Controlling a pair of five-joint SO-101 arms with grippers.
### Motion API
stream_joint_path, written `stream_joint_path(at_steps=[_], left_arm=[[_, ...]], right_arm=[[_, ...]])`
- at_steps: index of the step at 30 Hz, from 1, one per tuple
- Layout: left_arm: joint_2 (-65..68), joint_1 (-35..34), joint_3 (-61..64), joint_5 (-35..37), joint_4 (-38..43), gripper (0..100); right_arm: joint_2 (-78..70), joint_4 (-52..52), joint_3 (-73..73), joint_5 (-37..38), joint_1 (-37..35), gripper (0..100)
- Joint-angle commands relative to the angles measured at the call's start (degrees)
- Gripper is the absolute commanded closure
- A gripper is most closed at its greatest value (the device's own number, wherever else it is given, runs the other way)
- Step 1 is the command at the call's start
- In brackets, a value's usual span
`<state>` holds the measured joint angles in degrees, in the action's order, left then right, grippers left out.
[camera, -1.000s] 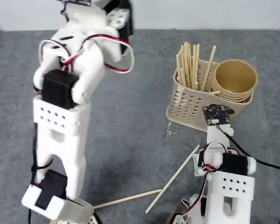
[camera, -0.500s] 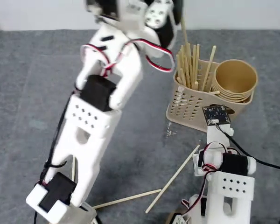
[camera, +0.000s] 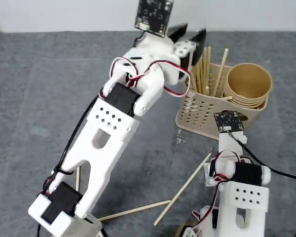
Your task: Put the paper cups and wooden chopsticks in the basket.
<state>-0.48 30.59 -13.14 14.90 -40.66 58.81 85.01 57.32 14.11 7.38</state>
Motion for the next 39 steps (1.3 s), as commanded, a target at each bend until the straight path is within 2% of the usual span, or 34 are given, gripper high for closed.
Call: stream_joint_path(at_steps=[1,6,15,19,24,31,35,39], left_arm=[[-8.1,-1.6,-3.6,0.0,-7.4,85],[-13.4,-10.5,-3.6,-1.1,-20.4,85],[-15.5,-29.2,-3.3,-19.3,-48.3,85],[-15.5,-34.4,1.8,-26.2,-54.2,85],[-15.5,-39.2,17.3,-30.7,-50.7,85],[-15.4,-42.7,42.1,-33.5,-33.0,84],[-15.4,-42.8,49.1,-33.3,-27.3,84],[-14.3,-42.8,52.4,-33.1,-25.3,84]], right_arm=[[1.0,-0.7,-0.4,-0.1,0.6,84.4],[1.0,-0.7,-0.4,0.1,0.6,84.4],[1.0,-0.8,-0.4,0.0,0.2,84.4],[1.0,-0.9,-0.4,0.0,0.2,84.4],[1.0,-0.9,-0.4,0.0,0.2,84.4],[1.0,-0.8,-0.4,0.0,0.3,84.4],[1.0,-0.8,-0.4,0.0,0.2,84.4],[1.0,-0.8,-0.4,0.0,0.3,84.4]])
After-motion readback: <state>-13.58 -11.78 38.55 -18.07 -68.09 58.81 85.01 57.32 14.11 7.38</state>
